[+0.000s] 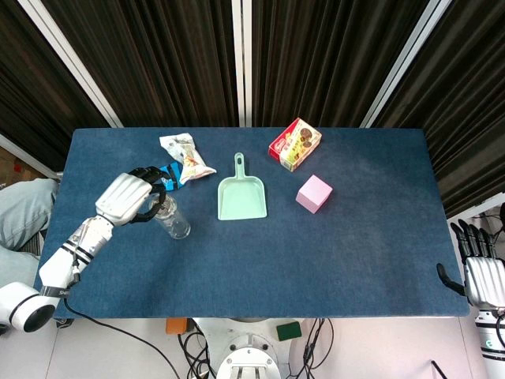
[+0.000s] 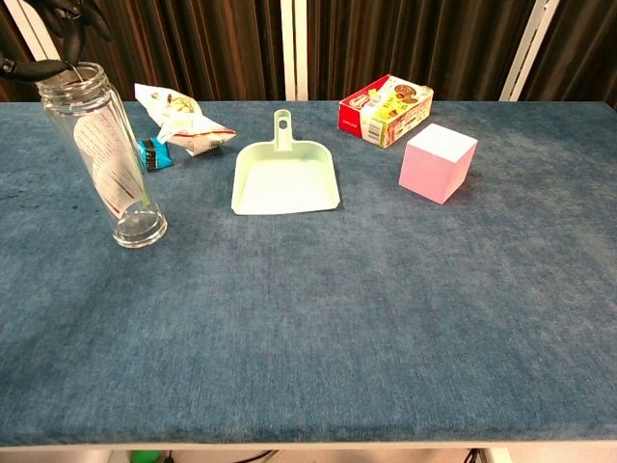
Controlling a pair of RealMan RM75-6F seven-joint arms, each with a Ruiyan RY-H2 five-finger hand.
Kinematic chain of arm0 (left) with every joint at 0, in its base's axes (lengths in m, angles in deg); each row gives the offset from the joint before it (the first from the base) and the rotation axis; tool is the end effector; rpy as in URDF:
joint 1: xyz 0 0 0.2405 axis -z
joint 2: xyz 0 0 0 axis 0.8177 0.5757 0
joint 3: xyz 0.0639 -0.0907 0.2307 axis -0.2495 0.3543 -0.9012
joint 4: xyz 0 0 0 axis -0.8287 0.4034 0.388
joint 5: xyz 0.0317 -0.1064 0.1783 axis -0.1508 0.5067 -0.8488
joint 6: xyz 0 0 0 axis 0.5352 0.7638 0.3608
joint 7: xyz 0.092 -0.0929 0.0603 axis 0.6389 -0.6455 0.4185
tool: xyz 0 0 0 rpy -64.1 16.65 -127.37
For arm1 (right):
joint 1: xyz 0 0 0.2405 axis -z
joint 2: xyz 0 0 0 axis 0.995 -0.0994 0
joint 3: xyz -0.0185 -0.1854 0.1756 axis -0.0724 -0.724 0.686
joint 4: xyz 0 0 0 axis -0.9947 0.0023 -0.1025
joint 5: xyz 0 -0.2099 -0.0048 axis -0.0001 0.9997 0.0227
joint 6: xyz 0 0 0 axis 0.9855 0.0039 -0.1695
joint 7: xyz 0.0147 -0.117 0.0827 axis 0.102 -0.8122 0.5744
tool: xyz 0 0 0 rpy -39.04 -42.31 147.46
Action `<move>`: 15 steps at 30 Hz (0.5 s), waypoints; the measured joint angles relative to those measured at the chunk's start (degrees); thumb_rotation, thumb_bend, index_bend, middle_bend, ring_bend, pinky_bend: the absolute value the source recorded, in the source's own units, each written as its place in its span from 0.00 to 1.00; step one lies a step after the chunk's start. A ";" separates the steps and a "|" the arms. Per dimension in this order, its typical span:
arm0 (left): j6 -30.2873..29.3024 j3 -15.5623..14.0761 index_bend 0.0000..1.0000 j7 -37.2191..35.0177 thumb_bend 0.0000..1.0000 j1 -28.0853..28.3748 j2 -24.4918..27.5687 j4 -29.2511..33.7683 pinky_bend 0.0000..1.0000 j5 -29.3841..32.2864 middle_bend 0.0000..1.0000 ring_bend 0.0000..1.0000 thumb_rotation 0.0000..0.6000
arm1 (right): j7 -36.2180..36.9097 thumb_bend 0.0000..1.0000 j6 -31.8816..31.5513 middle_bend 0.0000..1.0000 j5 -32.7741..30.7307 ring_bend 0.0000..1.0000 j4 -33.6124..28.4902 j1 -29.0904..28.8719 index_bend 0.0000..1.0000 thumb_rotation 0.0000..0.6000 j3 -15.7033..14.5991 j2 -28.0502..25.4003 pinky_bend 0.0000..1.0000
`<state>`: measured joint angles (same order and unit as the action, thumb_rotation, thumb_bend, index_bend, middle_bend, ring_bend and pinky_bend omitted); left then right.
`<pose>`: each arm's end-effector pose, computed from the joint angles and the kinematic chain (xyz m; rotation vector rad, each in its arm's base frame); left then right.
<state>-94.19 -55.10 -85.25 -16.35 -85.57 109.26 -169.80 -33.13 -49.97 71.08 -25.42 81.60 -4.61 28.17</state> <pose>-0.1661 0.3344 0.1228 -1.9154 -0.8439 -1.0030 -0.3680 -0.1731 0.1421 1.3124 -0.9158 0.9401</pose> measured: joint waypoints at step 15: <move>0.10 -0.45 0.69 0.99 0.44 0.22 -0.64 -0.72 0.26 0.28 0.22 0.17 1.00 | 0.24 0.33 0.22 0.00 -0.28 0.00 0.17 0.07 0.00 1.00 0.07 0.12 0.00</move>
<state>-94.09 -55.56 -84.26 -16.13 -86.21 108.55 -169.53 -32.89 -49.75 70.80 -25.25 81.66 -4.54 28.28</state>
